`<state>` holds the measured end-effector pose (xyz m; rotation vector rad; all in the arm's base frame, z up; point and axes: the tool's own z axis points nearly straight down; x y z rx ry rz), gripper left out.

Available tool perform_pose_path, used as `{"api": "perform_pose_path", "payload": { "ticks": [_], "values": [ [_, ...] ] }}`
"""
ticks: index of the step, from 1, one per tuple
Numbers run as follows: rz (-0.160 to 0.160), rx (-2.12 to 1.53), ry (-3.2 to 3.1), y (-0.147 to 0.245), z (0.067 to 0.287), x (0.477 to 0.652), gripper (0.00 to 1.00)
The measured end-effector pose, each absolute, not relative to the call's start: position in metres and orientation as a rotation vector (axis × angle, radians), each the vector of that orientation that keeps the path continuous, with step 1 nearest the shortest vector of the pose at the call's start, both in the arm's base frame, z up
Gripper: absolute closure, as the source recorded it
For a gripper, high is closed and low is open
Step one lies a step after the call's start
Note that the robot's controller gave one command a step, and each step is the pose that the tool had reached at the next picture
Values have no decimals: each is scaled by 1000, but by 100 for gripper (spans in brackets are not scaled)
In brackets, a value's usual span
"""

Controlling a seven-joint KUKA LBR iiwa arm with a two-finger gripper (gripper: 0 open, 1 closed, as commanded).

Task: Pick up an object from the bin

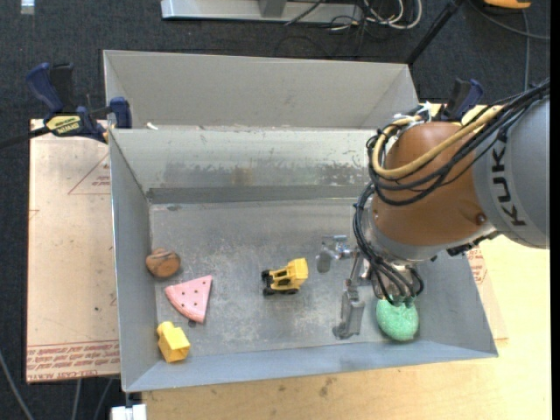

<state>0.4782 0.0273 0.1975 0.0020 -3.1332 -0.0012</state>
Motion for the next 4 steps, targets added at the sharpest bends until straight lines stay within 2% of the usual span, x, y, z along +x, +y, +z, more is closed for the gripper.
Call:
{"api": "perform_pose_path", "payload": {
  "ticks": [1,2,3,4],
  "values": [
    [-2,0,-3141,27,201,480,0],
    [-3,13,-3148,66,144,495,0],
    [-2,-83,-3137,86,118,496,0],
    [-5,-155,-3142,73,98,512,0]
  ]
}}
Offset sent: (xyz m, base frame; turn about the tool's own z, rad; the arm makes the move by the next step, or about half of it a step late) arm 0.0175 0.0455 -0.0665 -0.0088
